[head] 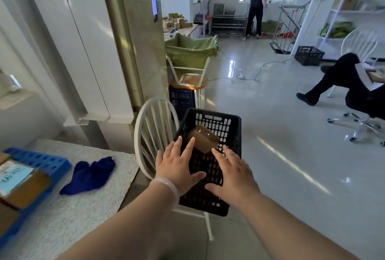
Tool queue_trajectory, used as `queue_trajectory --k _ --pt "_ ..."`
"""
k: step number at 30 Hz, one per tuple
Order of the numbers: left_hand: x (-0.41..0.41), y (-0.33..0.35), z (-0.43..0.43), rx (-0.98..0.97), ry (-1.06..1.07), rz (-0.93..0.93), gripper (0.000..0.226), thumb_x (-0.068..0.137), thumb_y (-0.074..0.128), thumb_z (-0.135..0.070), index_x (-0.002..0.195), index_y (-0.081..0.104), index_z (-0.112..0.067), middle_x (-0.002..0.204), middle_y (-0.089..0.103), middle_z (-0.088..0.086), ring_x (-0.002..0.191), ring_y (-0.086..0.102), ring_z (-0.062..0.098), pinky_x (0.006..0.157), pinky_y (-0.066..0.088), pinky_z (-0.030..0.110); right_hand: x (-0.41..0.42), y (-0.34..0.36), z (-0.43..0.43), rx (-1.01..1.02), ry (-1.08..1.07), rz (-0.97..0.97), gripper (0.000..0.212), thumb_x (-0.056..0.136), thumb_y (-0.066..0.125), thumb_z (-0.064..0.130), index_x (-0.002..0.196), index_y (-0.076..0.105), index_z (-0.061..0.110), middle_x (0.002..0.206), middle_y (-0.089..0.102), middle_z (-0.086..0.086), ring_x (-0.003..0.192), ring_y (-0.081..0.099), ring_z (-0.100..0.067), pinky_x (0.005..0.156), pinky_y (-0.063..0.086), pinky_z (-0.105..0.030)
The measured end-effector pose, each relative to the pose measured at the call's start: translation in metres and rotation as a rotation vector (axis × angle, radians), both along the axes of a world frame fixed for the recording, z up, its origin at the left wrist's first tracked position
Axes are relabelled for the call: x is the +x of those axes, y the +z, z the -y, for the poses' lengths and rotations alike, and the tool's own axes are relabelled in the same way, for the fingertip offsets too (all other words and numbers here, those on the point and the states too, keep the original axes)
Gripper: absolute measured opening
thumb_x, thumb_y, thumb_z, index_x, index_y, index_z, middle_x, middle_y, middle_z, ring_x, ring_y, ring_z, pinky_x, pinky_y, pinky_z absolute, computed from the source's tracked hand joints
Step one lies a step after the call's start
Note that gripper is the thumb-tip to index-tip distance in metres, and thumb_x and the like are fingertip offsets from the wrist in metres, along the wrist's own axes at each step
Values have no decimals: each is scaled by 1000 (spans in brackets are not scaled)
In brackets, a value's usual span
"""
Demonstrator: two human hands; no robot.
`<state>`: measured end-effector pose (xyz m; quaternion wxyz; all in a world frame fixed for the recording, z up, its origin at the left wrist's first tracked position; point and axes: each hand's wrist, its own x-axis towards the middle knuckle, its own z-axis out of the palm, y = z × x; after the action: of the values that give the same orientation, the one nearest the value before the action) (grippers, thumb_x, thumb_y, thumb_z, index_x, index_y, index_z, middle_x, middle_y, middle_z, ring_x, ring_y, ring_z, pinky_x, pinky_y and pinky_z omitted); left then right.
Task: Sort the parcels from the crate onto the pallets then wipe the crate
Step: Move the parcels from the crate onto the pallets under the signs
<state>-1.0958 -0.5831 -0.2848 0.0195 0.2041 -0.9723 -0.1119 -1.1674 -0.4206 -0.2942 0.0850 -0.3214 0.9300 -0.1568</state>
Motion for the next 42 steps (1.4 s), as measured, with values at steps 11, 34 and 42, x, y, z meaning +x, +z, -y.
queue_trajectory --k 11,34,42 --pt "-136 -44 86 71 -99 89 98 84 49 -72 152 -14 -41 164 -9 -1 151 -3 22 122 5 49 -124 -27 79 50 -136 52 97 84 64 58 155 1 39 164 -6 5 151 0 -19 123 8 -43" --pt "-380 -206 129 320 232 321 93 87 50 -68 153 -9 -41 164 -7 -2 150 1 26 120 12 48 -397 -205 157 147 -154 525 83 93 54 54 156 5 32 165 0 2 151 5 -23 120 14 -44" --pt "-432 -261 146 380 397 366 93 87 54 -63 149 -13 -49 163 -9 -8 150 0 30 118 15 53 -458 -282 196 90 -368 773 67 99 43 51 155 11 36 164 7 2 149 14 -26 115 26 -47"
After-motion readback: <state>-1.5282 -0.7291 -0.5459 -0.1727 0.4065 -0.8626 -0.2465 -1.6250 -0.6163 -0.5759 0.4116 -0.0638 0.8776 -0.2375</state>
